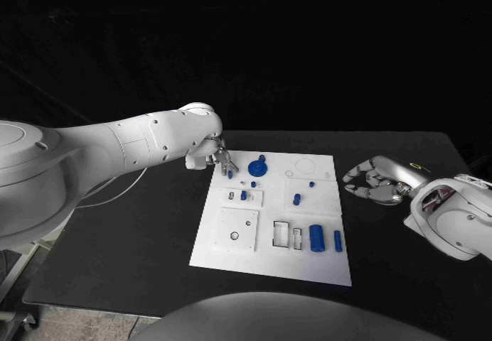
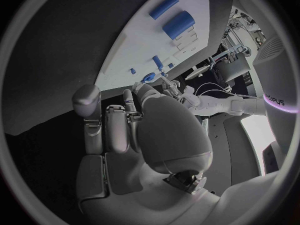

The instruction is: Assemble the parts on the task board

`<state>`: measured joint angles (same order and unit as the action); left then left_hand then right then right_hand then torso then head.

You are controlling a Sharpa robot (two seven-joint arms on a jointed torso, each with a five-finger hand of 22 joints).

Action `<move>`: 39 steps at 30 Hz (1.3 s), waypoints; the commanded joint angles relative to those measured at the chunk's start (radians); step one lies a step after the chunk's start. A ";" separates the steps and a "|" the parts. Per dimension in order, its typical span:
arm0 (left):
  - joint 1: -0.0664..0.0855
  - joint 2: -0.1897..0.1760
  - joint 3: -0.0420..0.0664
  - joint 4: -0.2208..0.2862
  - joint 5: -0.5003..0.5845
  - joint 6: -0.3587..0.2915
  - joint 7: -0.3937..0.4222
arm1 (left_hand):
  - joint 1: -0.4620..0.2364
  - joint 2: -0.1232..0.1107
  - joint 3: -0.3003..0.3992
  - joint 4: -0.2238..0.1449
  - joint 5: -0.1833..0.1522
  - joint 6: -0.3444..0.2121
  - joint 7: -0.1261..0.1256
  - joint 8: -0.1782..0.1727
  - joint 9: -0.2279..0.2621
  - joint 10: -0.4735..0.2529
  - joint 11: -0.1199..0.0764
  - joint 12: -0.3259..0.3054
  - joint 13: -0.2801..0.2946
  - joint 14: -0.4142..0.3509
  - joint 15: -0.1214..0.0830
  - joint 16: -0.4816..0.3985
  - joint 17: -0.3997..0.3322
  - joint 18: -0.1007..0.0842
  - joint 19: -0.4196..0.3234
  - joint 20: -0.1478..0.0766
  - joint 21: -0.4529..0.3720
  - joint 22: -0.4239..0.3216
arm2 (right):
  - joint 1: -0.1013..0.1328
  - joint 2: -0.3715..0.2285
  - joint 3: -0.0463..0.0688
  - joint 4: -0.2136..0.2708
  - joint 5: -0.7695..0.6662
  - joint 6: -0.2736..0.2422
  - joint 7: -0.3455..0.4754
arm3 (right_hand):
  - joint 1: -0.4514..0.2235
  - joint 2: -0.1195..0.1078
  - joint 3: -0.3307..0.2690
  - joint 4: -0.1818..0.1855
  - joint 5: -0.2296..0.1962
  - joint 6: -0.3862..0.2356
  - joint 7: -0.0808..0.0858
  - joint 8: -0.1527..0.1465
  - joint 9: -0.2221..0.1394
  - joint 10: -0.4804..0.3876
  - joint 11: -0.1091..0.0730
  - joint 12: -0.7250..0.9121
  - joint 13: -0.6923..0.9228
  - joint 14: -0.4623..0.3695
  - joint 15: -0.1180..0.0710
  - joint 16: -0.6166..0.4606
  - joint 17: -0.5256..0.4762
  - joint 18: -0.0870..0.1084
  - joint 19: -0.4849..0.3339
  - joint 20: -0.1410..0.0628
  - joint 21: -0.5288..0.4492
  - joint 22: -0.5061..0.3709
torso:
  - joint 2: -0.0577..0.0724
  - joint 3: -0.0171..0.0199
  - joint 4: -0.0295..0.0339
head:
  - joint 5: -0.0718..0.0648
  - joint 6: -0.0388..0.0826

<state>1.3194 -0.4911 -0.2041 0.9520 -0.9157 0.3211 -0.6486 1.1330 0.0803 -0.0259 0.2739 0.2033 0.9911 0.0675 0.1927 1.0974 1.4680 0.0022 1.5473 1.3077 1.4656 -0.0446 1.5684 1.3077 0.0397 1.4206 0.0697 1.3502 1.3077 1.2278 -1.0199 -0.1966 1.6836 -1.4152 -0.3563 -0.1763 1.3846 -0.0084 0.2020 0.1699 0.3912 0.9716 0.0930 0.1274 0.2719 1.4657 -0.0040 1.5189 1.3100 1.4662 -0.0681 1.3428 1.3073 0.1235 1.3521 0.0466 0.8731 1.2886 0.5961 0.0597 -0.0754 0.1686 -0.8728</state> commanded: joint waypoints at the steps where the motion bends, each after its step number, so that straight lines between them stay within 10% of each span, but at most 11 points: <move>1: -0.001 0.003 0.000 -0.001 0.004 0.007 0.018 | 0.011 0.000 -0.001 -0.004 0.006 -0.007 0.000 -0.005 -0.001 0.075 0.002 -0.004 0.244 0.105 0.004 0.002 0.263 0.017 -0.010 0.001 -0.005 0.187 | -0.001 0.000 0.000 0.000 0.004 0.007 0.000 | 0.007 0.001 0.005 0.000 0.007 0.006 0.004 -0.002 -0.001 0.050 0.010 -0.007 0.206 0.054 0.007 -0.003 0.055 0.005 -0.004 0.001 -0.007 0.000 | 0.000 0.0005 0.0002 | 0.000 0.000; 24: -0.009 0.010 0.000 -0.012 0.007 0.012 0.029 | 0.055 0.005 0.014 -0.020 0.086 -0.017 0.000 -0.004 -0.001 0.065 0.004 -0.013 0.239 0.105 0.008 0.002 0.263 0.020 -0.022 0.006 -0.017 0.184 | -0.001 -0.002 0.000 0.002 0.007 0.008 -0.001 | 0.007 0.001 0.005 0.000 0.007 0.006 0.004 -0.002 -0.001 0.050 0.010 -0.007 0.206 0.054 0.007 -0.003 0.055 0.005 -0.004 0.001 -0.007 0.000 | 0.000 0.0003 -0.0002 | -0.002 0.000; 39: -0.011 0.009 0.000 -0.012 0.021 0.006 0.037 | 0.112 -0.002 0.065 -0.050 0.239 -0.019 -0.007 -0.001 -0.003 0.063 -0.002 -0.015 0.238 0.105 0.004 0.002 0.263 0.021 -0.025 0.003 -0.018 0.184 | -0.001 -0.002 0.000 0.000 0.011 0.011 -0.002 | 0.006 0.001 0.007 -0.002 0.008 0.008 0.004 -0.002 -0.001 0.049 0.011 -0.008 0.205 0.053 0.008 -0.004 0.054 0.006 -0.004 0.001 -0.010 -0.001 | 0.000 0.0001 0.0004 | -0.002 0.000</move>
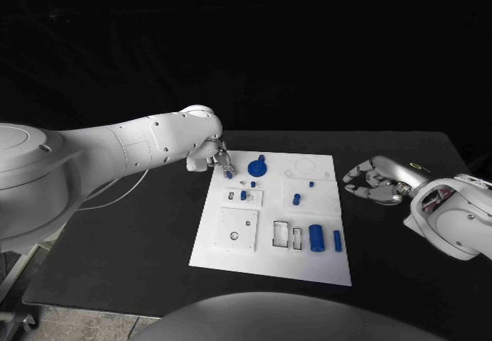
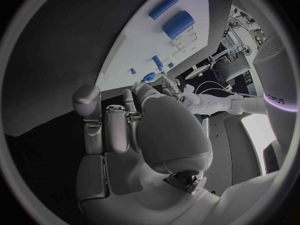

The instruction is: Assemble the parts on the task board

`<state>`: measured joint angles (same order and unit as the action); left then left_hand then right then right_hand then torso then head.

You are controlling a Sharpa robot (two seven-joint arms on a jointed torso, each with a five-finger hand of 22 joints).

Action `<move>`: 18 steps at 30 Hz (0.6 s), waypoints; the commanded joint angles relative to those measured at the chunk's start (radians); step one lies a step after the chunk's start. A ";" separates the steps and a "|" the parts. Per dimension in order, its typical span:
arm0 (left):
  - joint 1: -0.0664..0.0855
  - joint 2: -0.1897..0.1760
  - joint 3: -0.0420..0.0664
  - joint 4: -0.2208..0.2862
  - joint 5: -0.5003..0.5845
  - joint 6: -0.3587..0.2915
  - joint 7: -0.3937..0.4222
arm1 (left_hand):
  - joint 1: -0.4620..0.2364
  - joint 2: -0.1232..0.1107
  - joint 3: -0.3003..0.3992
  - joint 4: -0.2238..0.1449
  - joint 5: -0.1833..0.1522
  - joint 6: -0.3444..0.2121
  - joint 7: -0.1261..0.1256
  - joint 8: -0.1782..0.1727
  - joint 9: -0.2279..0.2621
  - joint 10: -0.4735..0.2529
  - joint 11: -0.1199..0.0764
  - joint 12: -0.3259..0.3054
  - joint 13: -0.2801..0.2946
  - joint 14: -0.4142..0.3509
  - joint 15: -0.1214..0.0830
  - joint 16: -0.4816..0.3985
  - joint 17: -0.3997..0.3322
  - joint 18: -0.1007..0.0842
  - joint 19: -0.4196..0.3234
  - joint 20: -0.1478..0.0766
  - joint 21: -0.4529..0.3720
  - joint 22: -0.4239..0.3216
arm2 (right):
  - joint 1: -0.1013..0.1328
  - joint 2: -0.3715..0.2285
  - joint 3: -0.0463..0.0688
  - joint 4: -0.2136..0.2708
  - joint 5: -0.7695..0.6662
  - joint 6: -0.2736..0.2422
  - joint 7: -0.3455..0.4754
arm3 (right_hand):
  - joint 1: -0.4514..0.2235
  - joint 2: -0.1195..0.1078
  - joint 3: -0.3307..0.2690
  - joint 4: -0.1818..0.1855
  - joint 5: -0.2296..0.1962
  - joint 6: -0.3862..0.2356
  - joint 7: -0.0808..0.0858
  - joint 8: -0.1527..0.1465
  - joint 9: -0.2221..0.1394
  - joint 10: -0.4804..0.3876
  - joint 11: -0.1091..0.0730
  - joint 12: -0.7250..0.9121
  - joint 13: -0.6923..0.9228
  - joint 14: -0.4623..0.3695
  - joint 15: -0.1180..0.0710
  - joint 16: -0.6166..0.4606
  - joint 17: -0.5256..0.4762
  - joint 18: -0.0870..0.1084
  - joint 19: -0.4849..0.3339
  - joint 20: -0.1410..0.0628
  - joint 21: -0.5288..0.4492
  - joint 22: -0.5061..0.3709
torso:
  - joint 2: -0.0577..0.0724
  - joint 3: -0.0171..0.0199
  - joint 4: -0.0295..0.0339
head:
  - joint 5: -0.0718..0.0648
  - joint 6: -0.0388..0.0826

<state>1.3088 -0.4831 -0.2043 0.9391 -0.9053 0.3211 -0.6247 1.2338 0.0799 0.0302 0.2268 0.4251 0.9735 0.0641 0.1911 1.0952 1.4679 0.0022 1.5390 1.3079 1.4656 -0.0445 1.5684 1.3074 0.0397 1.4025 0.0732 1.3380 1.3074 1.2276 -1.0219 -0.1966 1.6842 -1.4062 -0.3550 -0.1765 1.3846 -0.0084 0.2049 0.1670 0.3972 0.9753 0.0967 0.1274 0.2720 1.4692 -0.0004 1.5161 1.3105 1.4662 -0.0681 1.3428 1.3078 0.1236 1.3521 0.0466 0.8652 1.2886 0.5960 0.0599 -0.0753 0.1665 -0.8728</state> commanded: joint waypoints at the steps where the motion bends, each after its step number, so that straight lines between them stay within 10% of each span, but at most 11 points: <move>1: -0.001 0.000 0.000 0.002 0.011 0.005 0.013 | 0.018 -0.004 0.018 -0.007 0.038 -0.001 -0.004 0.001 -0.001 0.063 -0.003 -0.006 0.238 0.105 0.003 0.002 0.263 0.021 -0.007 -0.002 -0.005 0.184 | -0.001 0.000 0.000 -0.002 0.002 0.010 -0.002 | 0.006 0.001 0.004 0.001 0.002 0.004 0.000 -0.002 -0.001 0.046 0.007 -0.005 0.205 0.053 0.008 -0.004 0.053 0.006 -0.004 0.001 -0.002 -0.001 | 0.000 -0.0002 0.0003 | 0.000 0.000; 18: 0.000 -0.045 0.000 0.079 0.015 -0.019 0.003 | 0.039 -0.047 0.156 -0.023 0.036 -0.002 -0.007 0.006 -0.001 0.062 -0.006 -0.008 0.237 0.105 -0.001 0.002 0.263 0.020 -0.005 -0.005 -0.002 0.185 | -0.002 0.004 0.000 -0.009 0.006 0.016 -0.002 | 0.006 0.002 0.005 0.001 0.003 0.005 0.000 -0.001 0.000 0.045 0.008 -0.006 0.204 0.053 0.008 -0.005 0.052 0.006 -0.005 0.001 -0.004 -0.001 | -0.001 -0.0001 0.0007 | 0.004 0.000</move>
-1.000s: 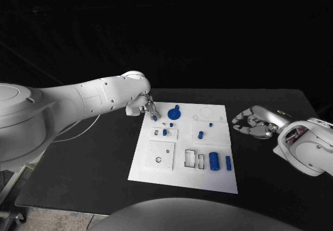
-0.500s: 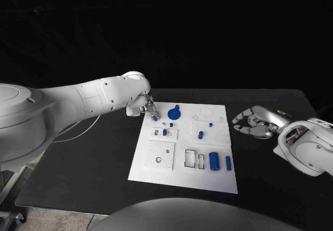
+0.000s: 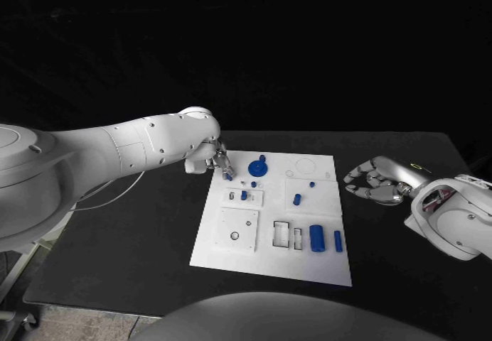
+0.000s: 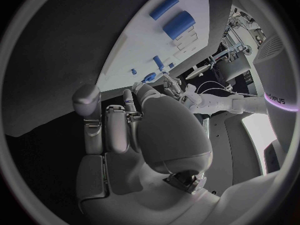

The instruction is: Assemble the parts on the task board

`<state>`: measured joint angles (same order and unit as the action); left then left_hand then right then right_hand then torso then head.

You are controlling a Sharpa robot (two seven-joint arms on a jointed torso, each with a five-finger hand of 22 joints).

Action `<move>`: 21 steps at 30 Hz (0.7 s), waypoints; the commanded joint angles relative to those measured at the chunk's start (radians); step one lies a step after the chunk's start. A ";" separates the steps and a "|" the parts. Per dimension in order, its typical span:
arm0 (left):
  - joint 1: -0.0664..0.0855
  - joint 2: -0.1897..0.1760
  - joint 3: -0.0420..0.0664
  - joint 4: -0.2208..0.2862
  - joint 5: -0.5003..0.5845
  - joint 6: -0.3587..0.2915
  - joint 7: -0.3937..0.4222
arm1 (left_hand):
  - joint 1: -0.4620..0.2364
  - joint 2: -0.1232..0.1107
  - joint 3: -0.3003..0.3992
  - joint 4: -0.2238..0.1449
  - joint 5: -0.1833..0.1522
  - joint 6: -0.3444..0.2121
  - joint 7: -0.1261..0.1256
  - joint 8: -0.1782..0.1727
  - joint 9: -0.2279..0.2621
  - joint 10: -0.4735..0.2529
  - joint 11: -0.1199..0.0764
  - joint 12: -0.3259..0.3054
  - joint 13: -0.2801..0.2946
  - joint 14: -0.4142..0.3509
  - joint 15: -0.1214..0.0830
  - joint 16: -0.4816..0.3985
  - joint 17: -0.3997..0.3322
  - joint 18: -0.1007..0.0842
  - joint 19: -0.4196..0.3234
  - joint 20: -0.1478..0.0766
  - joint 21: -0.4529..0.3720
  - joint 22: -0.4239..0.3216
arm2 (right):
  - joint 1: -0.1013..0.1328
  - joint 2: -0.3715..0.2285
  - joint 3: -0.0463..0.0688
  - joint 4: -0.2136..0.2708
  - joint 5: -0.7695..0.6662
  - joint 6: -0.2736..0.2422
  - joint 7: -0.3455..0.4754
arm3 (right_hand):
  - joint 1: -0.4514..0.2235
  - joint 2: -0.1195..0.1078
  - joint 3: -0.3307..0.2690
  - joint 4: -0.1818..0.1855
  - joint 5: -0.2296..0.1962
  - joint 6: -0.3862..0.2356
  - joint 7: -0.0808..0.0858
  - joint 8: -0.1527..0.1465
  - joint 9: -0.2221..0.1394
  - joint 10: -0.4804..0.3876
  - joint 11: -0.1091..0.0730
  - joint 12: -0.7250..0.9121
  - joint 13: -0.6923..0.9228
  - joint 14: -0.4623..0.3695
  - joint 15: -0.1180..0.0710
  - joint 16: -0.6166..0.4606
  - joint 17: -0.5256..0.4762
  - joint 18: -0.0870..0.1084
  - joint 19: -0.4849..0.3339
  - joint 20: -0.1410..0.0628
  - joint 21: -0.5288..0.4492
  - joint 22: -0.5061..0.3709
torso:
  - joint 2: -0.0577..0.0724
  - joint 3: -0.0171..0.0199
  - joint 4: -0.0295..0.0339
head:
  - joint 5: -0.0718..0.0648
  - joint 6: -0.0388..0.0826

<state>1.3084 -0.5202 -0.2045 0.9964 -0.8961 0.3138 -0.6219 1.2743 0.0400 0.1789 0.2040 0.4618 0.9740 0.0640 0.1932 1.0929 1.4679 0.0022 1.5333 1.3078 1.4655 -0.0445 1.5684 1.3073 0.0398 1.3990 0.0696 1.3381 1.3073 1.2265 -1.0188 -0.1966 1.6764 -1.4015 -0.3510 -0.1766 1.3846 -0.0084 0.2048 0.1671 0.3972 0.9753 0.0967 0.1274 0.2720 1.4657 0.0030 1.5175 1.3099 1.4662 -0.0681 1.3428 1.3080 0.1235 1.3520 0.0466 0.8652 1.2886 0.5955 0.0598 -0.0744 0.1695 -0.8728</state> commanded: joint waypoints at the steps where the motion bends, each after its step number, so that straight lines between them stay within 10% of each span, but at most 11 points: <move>1: 0.000 -0.015 0.000 0.033 0.006 -0.015 -0.002 | -0.004 -0.010 0.013 0.001 -0.001 -0.002 -0.007 0.004 0.001 0.062 -0.006 -0.002 0.238 0.105 -0.001 0.002 0.263 0.020 -0.002 -0.002 -0.002 0.185 | -0.001 0.001 0.000 -0.002 0.002 0.012 -0.002 | 0.006 0.002 0.005 0.001 0.003 0.005 0.000 -0.001 -0.001 0.049 0.004 -0.007 0.205 0.053 0.008 -0.005 0.052 0.006 -0.005 0.001 -0.004 -0.001 | 0.000 -0.0001 -0.0005 | 0.001 0.000; 21: 0.007 -0.173 -0.011 0.296 -0.053 -0.086 -0.017 | -0.017 -0.025 0.040 0.006 -0.010 0.000 -0.007 0.007 0.002 0.057 -0.006 -0.007 0.234 0.105 -0.001 0.002 0.263 0.020 -0.002 -0.002 -0.003 0.184 | -0.004 -0.005 0.000 -0.002 0.003 0.013 -0.005 | 0.007 0.002 0.007 0.000 0.003 0.006 0.000 -0.001 0.000 0.048 0.004 -0.008 0.204 0.053 0.008 -0.007 0.051 0.006 -0.006 0.002 -0.007 -0.002 | 0.000 0.0000 -0.0015 | 0.005 0.000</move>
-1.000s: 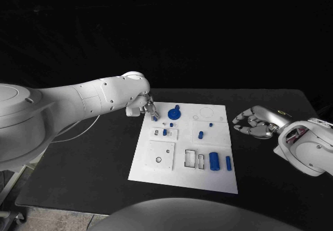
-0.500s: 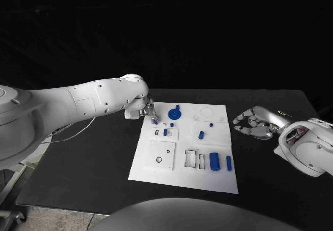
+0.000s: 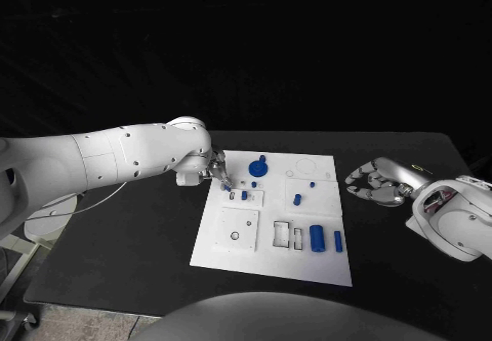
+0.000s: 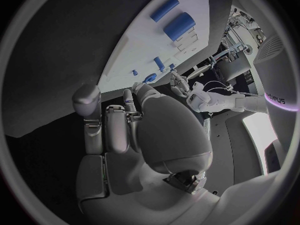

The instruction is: Assemble the parts on the task board

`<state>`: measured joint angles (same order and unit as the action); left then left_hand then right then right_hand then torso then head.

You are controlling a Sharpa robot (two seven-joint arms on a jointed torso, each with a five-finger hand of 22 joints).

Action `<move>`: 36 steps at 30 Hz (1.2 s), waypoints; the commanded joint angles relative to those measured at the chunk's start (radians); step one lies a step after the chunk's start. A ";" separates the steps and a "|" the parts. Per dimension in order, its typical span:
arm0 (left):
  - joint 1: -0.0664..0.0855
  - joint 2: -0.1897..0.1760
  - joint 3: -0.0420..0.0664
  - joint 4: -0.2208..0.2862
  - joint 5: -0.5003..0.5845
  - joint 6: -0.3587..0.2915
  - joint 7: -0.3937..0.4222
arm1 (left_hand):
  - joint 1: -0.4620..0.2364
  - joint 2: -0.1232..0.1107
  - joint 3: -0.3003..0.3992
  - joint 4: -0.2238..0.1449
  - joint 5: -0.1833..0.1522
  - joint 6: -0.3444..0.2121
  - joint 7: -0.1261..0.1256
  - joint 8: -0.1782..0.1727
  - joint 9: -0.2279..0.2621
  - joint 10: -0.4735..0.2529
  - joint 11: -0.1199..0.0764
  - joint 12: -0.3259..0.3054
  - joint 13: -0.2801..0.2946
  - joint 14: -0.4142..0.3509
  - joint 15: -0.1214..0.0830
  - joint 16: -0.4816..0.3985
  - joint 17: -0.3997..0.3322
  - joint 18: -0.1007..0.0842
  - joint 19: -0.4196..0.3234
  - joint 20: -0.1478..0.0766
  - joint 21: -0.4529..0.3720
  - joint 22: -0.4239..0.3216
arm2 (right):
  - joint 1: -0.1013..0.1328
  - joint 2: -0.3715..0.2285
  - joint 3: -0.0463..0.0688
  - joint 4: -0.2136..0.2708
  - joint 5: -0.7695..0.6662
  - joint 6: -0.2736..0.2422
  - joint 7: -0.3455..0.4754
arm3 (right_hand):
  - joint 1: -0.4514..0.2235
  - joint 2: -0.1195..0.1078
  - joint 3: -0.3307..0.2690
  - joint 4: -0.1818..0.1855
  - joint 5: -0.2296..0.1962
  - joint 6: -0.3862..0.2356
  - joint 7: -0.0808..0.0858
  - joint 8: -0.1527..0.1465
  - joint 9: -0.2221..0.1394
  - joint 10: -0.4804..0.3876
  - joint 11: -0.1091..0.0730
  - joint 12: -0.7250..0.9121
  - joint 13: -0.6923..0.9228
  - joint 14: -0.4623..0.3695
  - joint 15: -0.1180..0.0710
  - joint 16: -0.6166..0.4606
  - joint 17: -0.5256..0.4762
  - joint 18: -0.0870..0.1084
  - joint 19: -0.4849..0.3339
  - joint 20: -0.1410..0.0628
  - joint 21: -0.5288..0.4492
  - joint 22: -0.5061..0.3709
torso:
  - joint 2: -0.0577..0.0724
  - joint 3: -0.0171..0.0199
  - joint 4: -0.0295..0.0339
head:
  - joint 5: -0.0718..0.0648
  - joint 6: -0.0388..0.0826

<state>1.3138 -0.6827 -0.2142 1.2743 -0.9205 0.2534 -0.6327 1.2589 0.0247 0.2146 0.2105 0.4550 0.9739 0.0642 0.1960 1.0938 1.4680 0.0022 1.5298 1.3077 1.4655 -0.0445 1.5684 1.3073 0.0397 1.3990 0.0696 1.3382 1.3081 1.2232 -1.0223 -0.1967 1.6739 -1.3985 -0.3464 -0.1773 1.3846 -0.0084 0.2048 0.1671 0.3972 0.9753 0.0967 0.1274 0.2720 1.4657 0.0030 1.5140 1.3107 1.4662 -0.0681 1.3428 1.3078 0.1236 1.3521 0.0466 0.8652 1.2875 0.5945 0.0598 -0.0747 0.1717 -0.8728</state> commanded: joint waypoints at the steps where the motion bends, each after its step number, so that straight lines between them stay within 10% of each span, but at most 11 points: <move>1: 0.001 -0.016 -0.002 0.025 -0.030 -0.030 -0.006 | -0.001 -0.009 0.005 0.000 -0.004 0.000 -0.007 0.005 0.001 0.057 -0.006 -0.004 0.234 0.105 -0.001 0.002 0.264 0.020 -0.002 -0.002 -0.003 0.183 | -0.001 -0.002 0.000 0.000 0.000 0.008 -0.004 | 0.007 0.002 0.007 0.000 0.003 0.006 0.000 -0.001 0.000 0.048 0.004 -0.004 0.203 0.053 0.008 -0.007 0.051 0.006 -0.006 0.002 -0.007 -0.001 | 0.002 -0.0002 -0.0012 | 0.002 0.000; 36: -0.021 -0.034 -0.008 0.097 -0.037 -0.050 -0.004 | -0.004 -0.018 0.024 -0.002 -0.005 0.002 -0.008 0.008 0.003 0.055 -0.007 -0.006 0.233 0.105 -0.002 0.002 0.264 0.021 -0.002 -0.002 -0.004 0.183 | -0.007 -0.003 0.000 -0.007 0.040 0.020 -0.005 | 0.007 0.003 0.009 -0.001 0.003 0.008 0.000 0.000 0.000 0.048 0.005 -0.004 0.203 0.052 0.009 -0.007 0.051 0.007 -0.006 0.002 -0.009 -0.001 | 0.002 -0.0003 -0.0011 | 0.006 0.000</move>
<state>1.2949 -0.7179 -0.2219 1.3680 -0.9515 0.1946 -0.6360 1.2535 0.0193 0.2326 0.2091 0.4548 0.9778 0.0608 0.2011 1.0962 1.4680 0.0022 1.5297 1.3077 1.4655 -0.0445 1.5684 1.3078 0.0397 1.3990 0.0695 1.3382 1.3077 1.2169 -1.0253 -0.1968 1.6679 -1.3633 -0.3384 -0.1777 1.3846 -0.0084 0.2076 0.1643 0.3972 0.9752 0.0967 0.1274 0.2720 1.4657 0.0030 1.5137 1.3107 1.4662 -0.0681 1.3429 1.3075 0.1235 1.3521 0.0466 0.8606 1.2875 0.5960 0.0595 -0.0753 0.1773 -0.8728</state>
